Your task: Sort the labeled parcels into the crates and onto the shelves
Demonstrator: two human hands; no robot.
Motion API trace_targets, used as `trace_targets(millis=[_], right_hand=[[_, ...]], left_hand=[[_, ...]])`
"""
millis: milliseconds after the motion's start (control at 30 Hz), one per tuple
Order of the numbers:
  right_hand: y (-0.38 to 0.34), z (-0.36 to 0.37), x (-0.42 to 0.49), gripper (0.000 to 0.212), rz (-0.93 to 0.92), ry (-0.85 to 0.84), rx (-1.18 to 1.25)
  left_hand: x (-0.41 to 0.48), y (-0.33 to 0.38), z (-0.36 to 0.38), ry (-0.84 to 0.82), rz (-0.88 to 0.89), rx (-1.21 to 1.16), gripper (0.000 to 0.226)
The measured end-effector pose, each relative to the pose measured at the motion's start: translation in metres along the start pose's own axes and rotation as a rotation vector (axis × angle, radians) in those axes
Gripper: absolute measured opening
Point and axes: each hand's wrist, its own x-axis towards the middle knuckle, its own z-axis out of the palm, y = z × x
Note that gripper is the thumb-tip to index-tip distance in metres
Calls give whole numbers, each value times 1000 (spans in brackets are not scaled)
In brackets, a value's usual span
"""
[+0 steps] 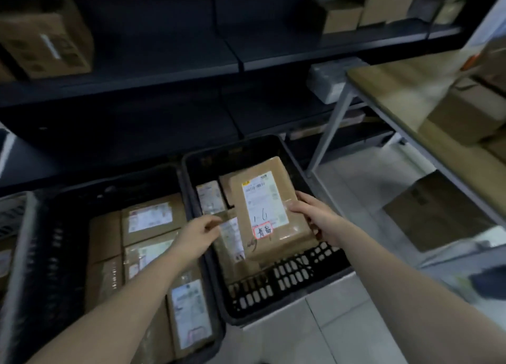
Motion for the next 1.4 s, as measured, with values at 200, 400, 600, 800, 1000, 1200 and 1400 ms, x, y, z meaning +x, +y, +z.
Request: trace_targets(millis=[200,400,600,800,1000,1200,1400], right_hand=[[28,-39,15,113,202,-41,-102],[16,-32,37,105,255,17,-521],[-13,-39,25,89,122,11,-1175],[-25,-14,26,74,174,36,-1423],[-39,7,38,48,392,-55,-1552],[-32,24,68,55,504,-88,-1524],[5,45,95,70,430,-1,-1408]], left_hand=[[17,21,64,-235,-55,182,36],[36,26,84,-347,-87,257,41],[60,34,96,-314,-37,222,61],[81,27,97,-262,-41,127,72],[89,20,102,-399,-26,159,65],[94,-6,104,-496,-24,178,60],[104,-39,104,-539,-84,170,61]])
